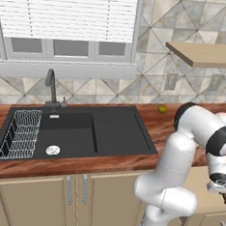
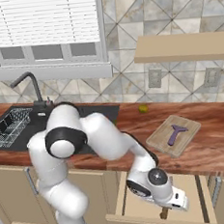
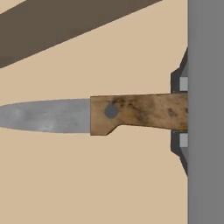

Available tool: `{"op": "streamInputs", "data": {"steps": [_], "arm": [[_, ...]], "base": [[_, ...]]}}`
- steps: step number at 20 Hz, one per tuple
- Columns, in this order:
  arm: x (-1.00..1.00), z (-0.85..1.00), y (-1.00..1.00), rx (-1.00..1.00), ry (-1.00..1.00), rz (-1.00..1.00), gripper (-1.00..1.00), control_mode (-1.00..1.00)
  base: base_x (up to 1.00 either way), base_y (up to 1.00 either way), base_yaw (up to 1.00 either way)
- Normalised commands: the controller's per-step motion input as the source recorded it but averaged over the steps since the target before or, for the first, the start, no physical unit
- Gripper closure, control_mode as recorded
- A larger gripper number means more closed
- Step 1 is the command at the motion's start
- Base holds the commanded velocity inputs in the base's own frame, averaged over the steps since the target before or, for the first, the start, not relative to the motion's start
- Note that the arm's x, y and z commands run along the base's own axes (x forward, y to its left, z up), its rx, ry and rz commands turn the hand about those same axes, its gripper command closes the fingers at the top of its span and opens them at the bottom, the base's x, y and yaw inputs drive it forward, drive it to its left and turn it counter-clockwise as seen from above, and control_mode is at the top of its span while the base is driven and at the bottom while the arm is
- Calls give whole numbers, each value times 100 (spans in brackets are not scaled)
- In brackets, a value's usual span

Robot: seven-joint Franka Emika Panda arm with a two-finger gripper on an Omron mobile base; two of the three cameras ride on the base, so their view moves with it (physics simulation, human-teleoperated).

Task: Open the drawer on the right and place the cutting tools on the cutting board.

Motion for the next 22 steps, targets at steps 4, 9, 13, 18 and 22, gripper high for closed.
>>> {"op": "streamInputs", "data": {"steps": [4, 9, 13, 18, 22], "arm": [[-55, 100, 0, 1, 0, -17, 100, -100], [-38, 100, 0, 1, 0, -19, 100, -100], [20, 100, 0, 0, 2, -15, 100, -100], [71, 100, 0, 0, 10, -15, 100, -100], [95, 100, -5, 0, 9, -16, 100, -100]], "base": [[0, 0, 0], [0, 0, 0], [0, 0, 0], [0, 0, 0], [0, 0, 0]]}}
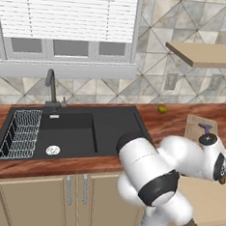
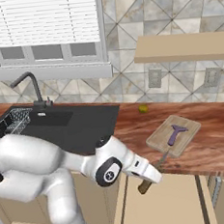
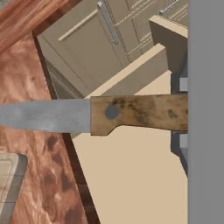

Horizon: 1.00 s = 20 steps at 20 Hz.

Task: Open the drawer on the right and place the cutting tools on the cutting board.

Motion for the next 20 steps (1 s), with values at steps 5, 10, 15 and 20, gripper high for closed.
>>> {"op": "streamInputs", "data": {"steps": [5, 10, 15, 20], "arm": [[42, 99, -49, 0, -14, -3, 100, -100], [28, 87, -72, 5, -21, 12, 100, -100], [43, 90, -48, 19, -7, 21, 100, -100], [95, 92, -16, 34, 6, 16, 100, -100]], "base": [[0, 0, 0], [0, 0, 0], [0, 0, 0], [0, 0, 0]]}}
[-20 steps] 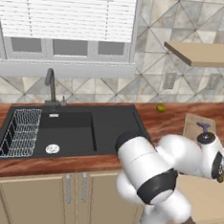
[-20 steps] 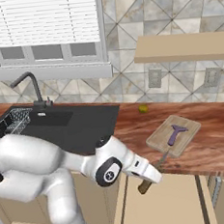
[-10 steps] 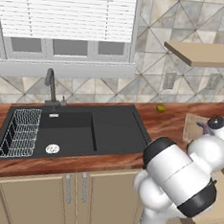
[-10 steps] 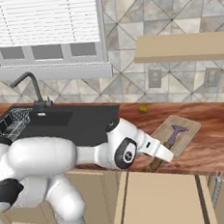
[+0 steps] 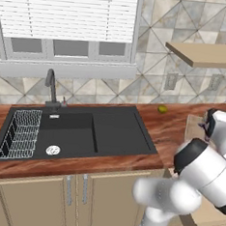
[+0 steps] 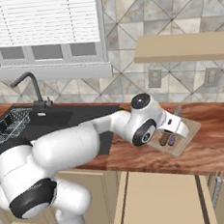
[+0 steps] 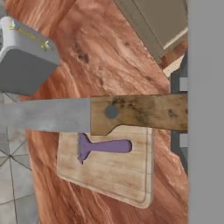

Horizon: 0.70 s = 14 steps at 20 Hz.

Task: Open the drawer on the right and place the cutting tools on the cutting board.

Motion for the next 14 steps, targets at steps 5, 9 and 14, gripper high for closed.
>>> {"op": "streamInputs", "data": {"steps": [5, 9, 14], "arm": [[73, 44, 0, 19, 24, 5, 100, -100], [3, -12, 3, 6, 0, 0, 100, -100], [21, -45, 21, 15, 0, 0, 100, -100]], "base": [[0, 0, 0], [0, 0, 0], [0, 0, 0]]}}
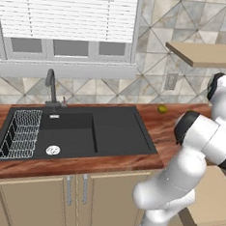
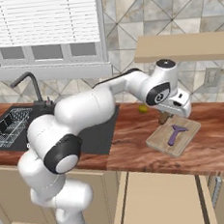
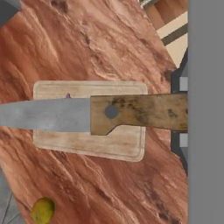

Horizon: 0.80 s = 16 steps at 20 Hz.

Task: Open the drawer on the right and place the cutting tools on the cutting board.

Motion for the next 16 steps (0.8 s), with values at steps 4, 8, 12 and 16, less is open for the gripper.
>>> {"op": "streamInputs", "data": {"steps": [4, 8, 12, 16], "arm": [[31, -41, 17, 5, -1, 0, 100, -100], [35, -29, 1, -10, 0, 0, 100, -100], [40, -36, 0, -7, 0, 0, 100, -100], [27, -53, 4, 0, 0, 0, 100, -100]], "base": [[0, 0, 0], [0, 0, 0], [0, 0, 0], [0, 0, 0]]}}
